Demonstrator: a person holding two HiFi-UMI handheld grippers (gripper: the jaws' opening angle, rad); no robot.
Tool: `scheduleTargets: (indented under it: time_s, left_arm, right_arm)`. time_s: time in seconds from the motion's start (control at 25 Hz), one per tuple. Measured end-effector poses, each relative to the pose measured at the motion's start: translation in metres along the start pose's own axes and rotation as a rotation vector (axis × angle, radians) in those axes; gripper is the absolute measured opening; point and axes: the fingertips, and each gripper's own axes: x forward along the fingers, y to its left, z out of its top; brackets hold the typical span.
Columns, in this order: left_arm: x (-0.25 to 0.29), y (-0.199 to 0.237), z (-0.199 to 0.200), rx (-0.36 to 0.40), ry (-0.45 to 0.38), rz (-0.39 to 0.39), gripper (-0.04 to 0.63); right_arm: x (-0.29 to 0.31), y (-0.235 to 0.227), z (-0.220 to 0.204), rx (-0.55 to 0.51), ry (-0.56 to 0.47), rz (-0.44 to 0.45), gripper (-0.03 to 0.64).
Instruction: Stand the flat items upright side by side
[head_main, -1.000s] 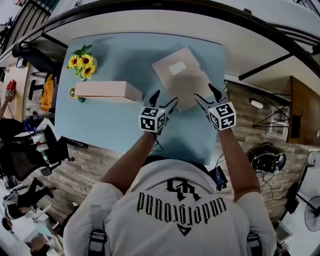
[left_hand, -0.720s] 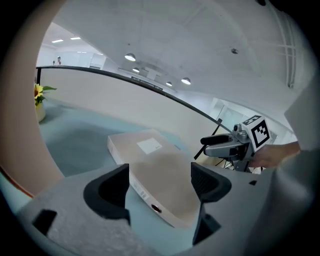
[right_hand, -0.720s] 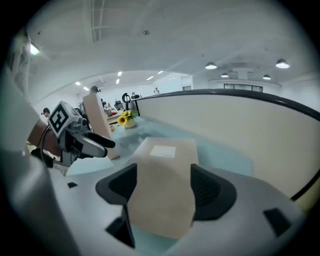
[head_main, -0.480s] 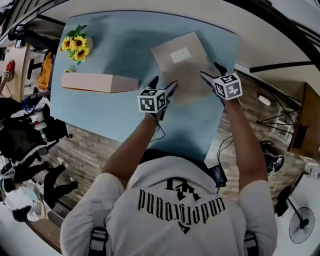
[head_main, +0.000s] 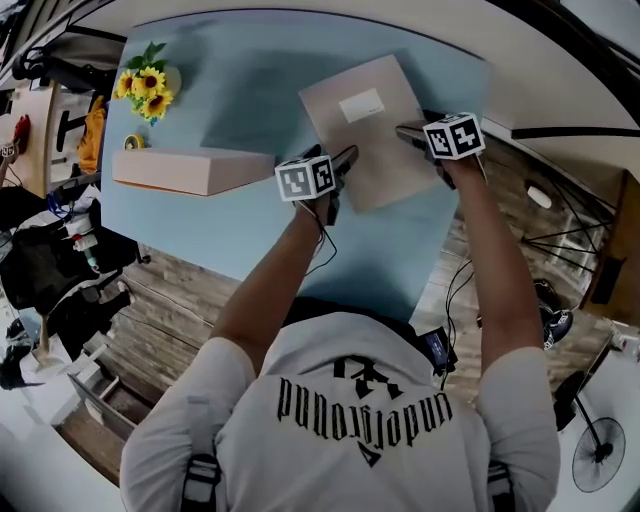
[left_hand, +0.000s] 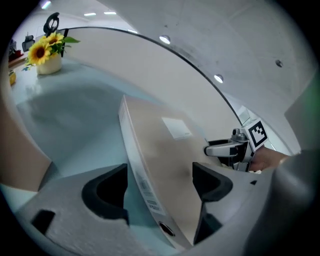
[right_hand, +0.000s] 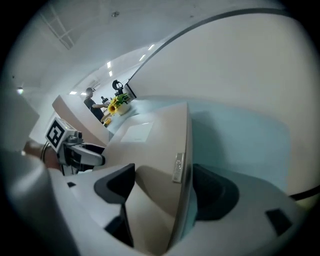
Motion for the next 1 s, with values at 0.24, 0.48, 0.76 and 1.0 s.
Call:
scheduleTargets:
  time_s: [0.24,0.48,0.76,1.0]
  left_arm:
    - [0.011,-0.005,-0.006,-0.015,0.037,-0.006,0.393]
    - [0.001,-0.01,-0.008,0.034,0.061,-0.016,0.379]
    - [-0.032,-0.033,-0.018,0.159,0.064,-0.058,0.379]
    - [-0.068,-0.06,-0.021,0.308,0.036,-0.124,0.377]
  right_arm:
    - [0.006,0.003,-0.001,-0.002,0.015,0.026,0.345]
    - [-0.011,0.016,-0.008,0.008,-0.01,-0.03,0.324]
    - [-0.057,0.05,-0.029,0.007,-0.088,-0.149,0.322]
    - [-0.112,0.091,-0.04,-0.007,-0.213,-0.315,0.322]
